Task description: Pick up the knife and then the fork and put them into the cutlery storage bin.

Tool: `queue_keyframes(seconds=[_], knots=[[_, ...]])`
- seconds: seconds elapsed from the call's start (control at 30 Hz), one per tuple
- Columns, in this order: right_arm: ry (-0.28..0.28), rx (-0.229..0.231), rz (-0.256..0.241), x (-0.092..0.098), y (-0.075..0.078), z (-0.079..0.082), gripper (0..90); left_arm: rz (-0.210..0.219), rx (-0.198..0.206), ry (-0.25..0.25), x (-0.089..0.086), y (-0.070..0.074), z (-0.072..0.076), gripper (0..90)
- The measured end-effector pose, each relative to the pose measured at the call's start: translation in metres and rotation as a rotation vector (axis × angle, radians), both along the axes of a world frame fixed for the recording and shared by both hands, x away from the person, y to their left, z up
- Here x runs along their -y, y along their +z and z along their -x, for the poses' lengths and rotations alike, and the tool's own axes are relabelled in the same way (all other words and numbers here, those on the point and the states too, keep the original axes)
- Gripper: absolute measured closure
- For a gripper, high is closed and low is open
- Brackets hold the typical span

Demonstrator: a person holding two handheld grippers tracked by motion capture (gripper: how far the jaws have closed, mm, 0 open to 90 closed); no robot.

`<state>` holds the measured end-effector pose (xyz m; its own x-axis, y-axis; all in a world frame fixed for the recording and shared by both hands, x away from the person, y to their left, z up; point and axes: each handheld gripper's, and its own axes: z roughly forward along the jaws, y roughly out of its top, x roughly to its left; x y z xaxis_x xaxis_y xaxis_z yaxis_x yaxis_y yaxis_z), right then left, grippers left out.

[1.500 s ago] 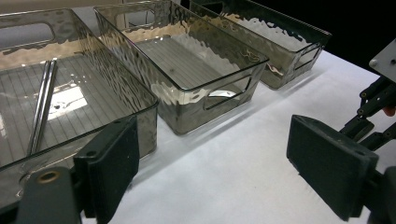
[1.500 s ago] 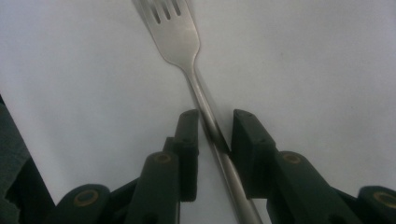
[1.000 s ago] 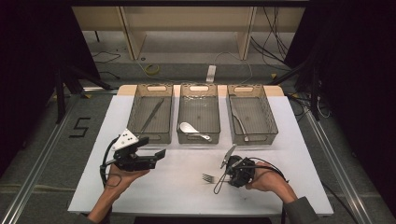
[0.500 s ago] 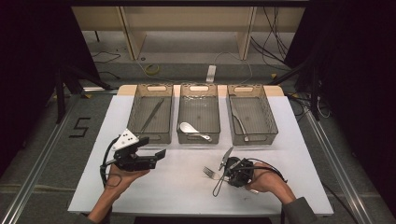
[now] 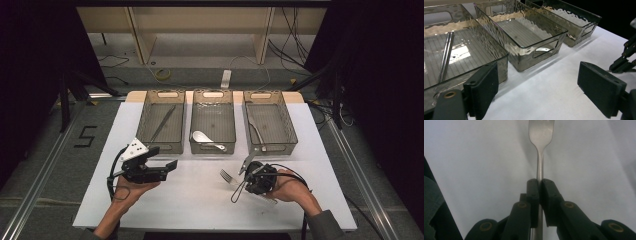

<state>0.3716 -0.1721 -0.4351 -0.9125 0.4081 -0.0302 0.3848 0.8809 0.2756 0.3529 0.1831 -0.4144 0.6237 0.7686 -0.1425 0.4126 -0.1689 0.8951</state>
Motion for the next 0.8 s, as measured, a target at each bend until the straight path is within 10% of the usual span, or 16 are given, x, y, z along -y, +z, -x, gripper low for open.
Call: queue_keyframes(seconds=[0.8], knots=[[-0.143, 0.091, -0.233, 0.030, 0.037, -0.023, 85.0, 0.001, 0.002, 0.001, 0.000, 0.000, 0.000, 16.9]])
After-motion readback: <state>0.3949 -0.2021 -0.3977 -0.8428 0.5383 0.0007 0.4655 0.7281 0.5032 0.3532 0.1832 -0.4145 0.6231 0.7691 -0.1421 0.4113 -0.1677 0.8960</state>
